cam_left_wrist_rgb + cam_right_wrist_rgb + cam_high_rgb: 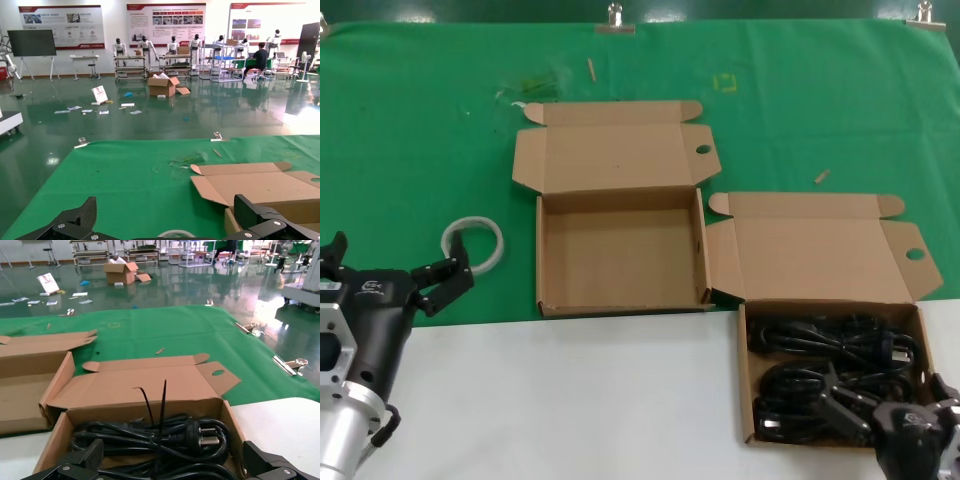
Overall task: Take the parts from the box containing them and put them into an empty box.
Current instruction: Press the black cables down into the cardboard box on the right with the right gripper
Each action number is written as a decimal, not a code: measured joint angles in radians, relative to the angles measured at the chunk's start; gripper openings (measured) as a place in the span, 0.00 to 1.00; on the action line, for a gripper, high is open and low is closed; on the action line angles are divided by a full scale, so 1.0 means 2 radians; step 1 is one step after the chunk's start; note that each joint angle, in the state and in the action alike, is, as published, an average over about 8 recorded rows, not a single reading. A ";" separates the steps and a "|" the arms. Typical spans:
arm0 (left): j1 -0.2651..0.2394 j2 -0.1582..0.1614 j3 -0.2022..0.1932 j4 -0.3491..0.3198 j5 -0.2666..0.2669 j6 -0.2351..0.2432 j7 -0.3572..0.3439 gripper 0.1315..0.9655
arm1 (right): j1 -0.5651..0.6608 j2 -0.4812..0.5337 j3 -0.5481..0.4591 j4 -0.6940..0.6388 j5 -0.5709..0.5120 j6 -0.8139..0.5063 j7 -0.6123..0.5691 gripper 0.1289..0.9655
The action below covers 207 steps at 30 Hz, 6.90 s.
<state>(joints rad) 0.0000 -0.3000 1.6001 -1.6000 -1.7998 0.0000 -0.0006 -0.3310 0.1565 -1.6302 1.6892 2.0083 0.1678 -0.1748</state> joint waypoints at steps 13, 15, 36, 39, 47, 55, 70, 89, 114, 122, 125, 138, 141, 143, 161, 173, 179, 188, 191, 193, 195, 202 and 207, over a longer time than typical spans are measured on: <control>0.000 0.000 0.000 0.000 0.000 0.000 0.000 1.00 | 0.021 0.000 -0.018 -0.041 0.005 -0.004 0.030 1.00; 0.000 0.000 0.000 0.000 0.000 0.000 0.000 1.00 | 0.028 0.000 -0.039 -0.045 0.027 0.011 0.021 1.00; 0.000 0.000 0.000 0.000 0.000 0.000 0.000 1.00 | 0.038 0.000 -0.084 -0.013 0.165 0.082 -0.079 1.00; 0.000 0.000 0.000 0.000 0.000 0.000 0.000 1.00 | 0.028 0.000 -0.047 -0.015 0.145 0.045 -0.065 1.00; 0.000 0.000 0.000 0.000 0.000 0.000 0.000 1.00 | 0.022 -0.001 0.068 -0.038 0.134 -0.089 -0.062 1.00; 0.000 0.000 0.000 0.000 0.000 0.000 0.000 1.00 | 0.037 -0.001 0.086 -0.060 0.118 -0.115 -0.055 1.00; 0.000 0.000 0.000 0.000 0.000 0.000 0.000 1.00 | 0.055 -0.002 -0.071 -0.039 0.196 0.068 -0.106 1.00; 0.000 0.000 0.000 0.000 0.000 0.000 0.000 1.00 | 0.068 -0.002 -0.089 -0.022 0.306 0.146 -0.274 1.00; 0.000 0.000 0.000 0.000 0.000 0.000 0.000 1.00 | 0.061 -0.002 -0.062 0.006 0.334 0.167 -0.339 1.00; 0.000 0.000 0.000 0.000 0.000 0.000 0.000 1.00 | 0.054 -0.002 -0.043 0.019 0.357 0.181 -0.399 1.00; 0.000 0.000 0.000 0.000 0.000 0.000 0.000 1.00 | 0.055 -0.003 -0.038 0.021 0.363 0.186 -0.420 1.00; 0.000 0.000 0.000 0.000 0.000 0.000 0.000 1.00 | 0.069 -0.014 -0.025 0.032 0.372 0.197 -0.473 1.00; 0.000 0.000 0.000 0.000 0.000 0.000 0.000 1.00 | 0.072 -0.015 -0.024 0.032 0.372 0.198 -0.481 1.00; 0.000 0.000 0.000 0.000 0.000 0.000 0.000 1.00 | 0.073 -0.016 -0.025 0.032 0.372 0.201 -0.488 1.00; 0.000 0.000 0.000 0.000 0.000 0.000 0.000 1.00 | 0.076 -0.036 0.010 0.036 0.372 0.251 -0.621 1.00; 0.000 0.000 0.000 0.000 0.000 0.000 0.000 1.00 | 0.096 -0.039 0.022 0.043 0.372 0.263 -0.672 1.00; 0.000 0.000 0.000 0.000 0.000 0.000 0.000 1.00 | 0.107 -0.039 0.018 0.040 0.372 0.262 -0.677 1.00; 0.000 0.000 0.000 0.000 0.000 0.000 0.000 1.00 | 0.123 -0.039 0.010 0.017 0.372 0.251 -0.678 1.00; 0.000 0.000 0.000 0.000 0.000 0.000 0.000 1.00 | 0.126 -0.039 0.007 0.009 0.372 0.247 -0.677 1.00; 0.000 0.000 0.000 0.000 0.000 0.000 0.000 1.00 | 0.128 -0.039 0.006 0.004 0.372 0.245 -0.676 0.99; 0.000 0.000 0.000 0.000 0.000 0.000 0.000 1.00 | 0.128 -0.039 0.005 0.000 0.372 0.243 -0.675 0.99; 0.000 0.000 0.000 0.000 0.000 0.000 0.000 1.00 | 0.127 -0.039 0.005 -0.007 0.372 0.240 -0.677 0.94; 0.000 0.000 0.000 0.000 0.000 0.000 0.000 1.00 | 0.127 -0.039 0.005 -0.009 0.372 0.239 -0.676 0.88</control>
<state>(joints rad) 0.0000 -0.3000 1.6001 -1.6000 -1.7996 0.0000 -0.0004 -0.0771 0.0778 -1.6195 1.6717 2.7530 0.6455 -1.5261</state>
